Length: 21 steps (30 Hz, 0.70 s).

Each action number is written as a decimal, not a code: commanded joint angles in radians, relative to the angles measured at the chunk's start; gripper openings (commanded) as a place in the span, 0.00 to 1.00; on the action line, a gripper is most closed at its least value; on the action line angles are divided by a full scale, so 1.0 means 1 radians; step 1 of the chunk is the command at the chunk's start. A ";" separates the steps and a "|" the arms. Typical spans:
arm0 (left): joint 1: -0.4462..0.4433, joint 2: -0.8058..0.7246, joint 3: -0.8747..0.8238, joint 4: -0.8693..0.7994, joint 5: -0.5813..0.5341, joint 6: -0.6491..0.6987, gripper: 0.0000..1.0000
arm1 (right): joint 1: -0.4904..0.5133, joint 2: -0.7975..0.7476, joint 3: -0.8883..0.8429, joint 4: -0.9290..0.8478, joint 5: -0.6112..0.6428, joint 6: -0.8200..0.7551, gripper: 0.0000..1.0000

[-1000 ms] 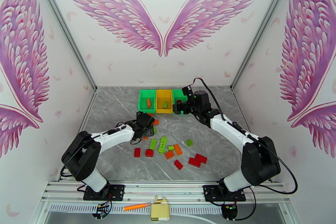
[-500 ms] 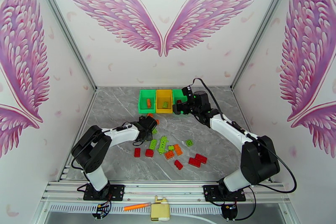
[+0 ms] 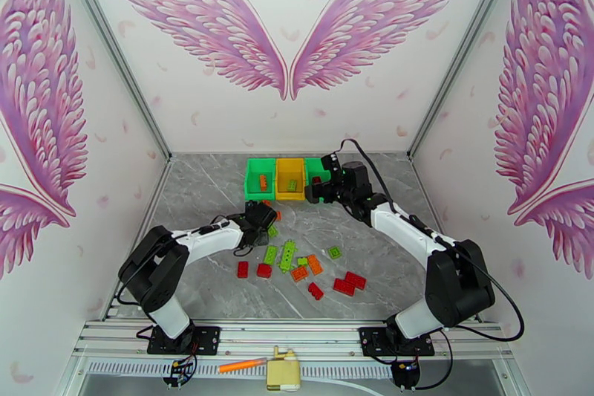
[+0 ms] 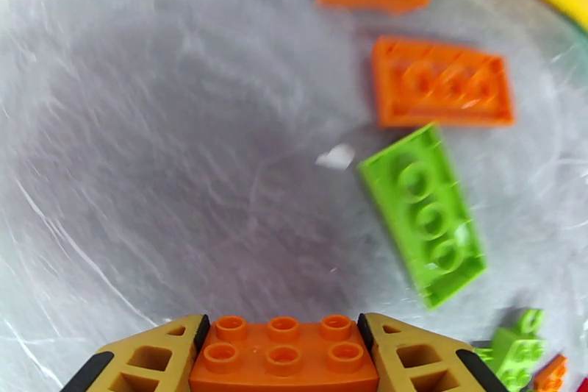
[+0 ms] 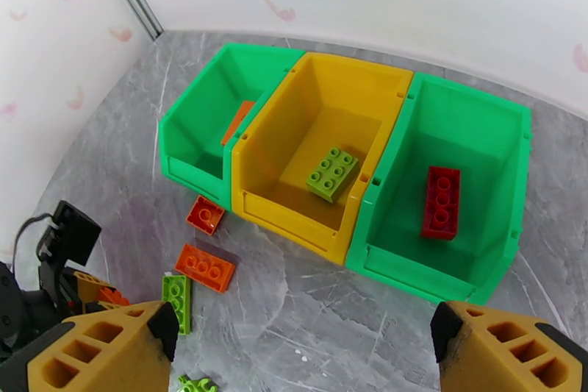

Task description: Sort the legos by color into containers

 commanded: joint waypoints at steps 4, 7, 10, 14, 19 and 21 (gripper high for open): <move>0.021 -0.055 0.090 0.161 -0.052 0.129 0.42 | 0.047 -0.053 -0.060 0.063 -0.069 -0.012 0.98; 0.059 -0.018 0.153 0.199 -0.027 0.164 0.42 | 0.078 -0.055 -0.065 0.072 -0.073 -0.025 1.00; 0.094 0.045 0.243 0.203 -0.023 0.205 0.42 | 0.099 -0.049 -0.065 0.084 -0.066 -0.026 1.00; 0.140 0.144 0.381 0.179 -0.012 0.260 0.42 | 0.112 -0.038 -0.057 0.088 -0.064 -0.020 0.99; 0.200 0.260 0.520 0.153 0.017 0.318 0.42 | 0.122 -0.048 -0.059 0.080 -0.066 -0.038 0.99; 0.225 0.305 0.565 0.154 0.048 0.318 0.42 | 0.122 -0.055 -0.070 0.093 -0.076 -0.039 0.99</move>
